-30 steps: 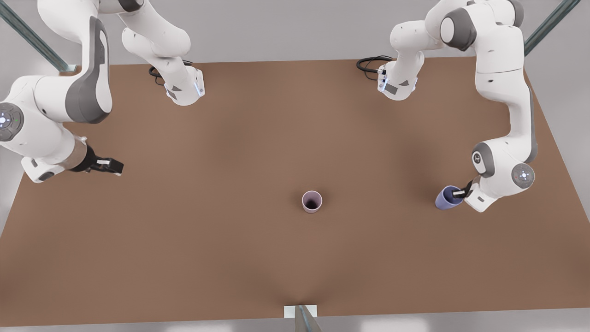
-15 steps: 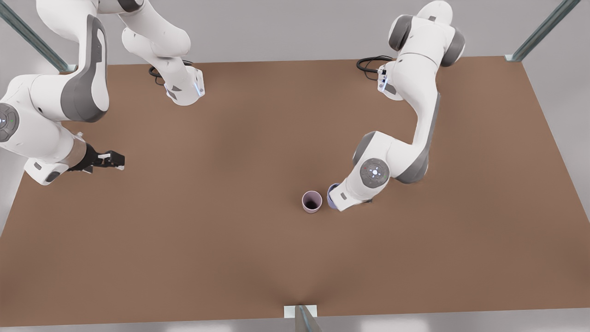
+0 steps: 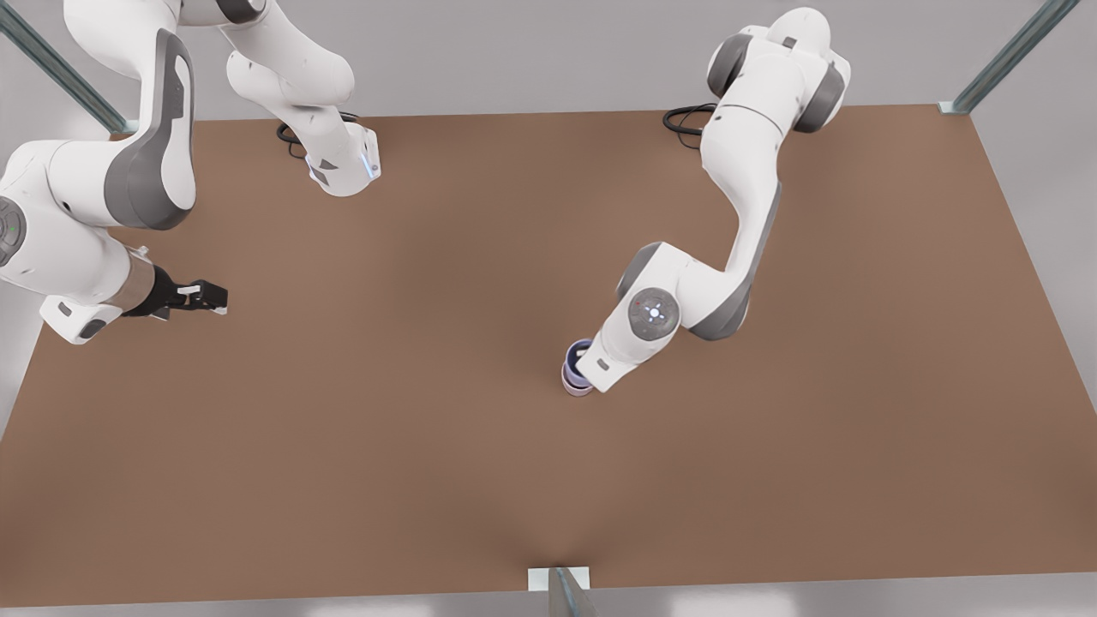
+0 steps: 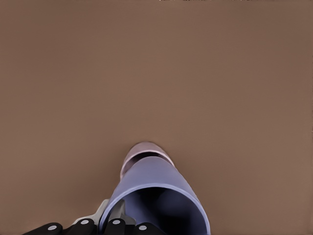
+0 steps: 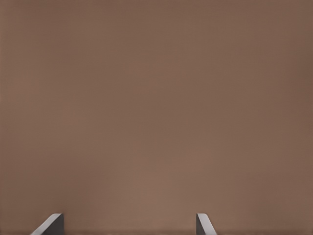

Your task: Stack the cups, with the pink cup at the bottom and the purple cup at the top

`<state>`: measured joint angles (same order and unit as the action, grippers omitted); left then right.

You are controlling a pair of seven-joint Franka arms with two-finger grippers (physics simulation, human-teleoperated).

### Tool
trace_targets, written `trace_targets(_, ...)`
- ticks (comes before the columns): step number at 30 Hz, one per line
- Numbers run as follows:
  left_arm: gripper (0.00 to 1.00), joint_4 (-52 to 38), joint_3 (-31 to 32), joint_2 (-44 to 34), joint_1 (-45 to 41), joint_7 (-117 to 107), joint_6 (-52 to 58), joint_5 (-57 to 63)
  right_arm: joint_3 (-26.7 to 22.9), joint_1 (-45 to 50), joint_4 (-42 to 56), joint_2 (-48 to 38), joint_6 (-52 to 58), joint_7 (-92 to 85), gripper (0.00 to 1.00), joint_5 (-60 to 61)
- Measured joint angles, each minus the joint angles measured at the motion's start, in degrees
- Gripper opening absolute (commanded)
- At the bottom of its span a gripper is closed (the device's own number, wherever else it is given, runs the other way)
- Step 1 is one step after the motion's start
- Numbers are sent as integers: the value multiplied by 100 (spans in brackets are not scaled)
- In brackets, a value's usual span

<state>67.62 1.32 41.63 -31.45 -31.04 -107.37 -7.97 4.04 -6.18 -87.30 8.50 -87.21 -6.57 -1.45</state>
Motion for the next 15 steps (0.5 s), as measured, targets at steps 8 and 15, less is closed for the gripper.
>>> trace_targets(8,21,64,11,20,0,-552,-176,-38,-17,-44,-1,9,6,-22,100,65)
trace_targets(15,21,128,18,30,-32,-872,-202,-151,-18,-48,-4,9,7,-35,100,88)
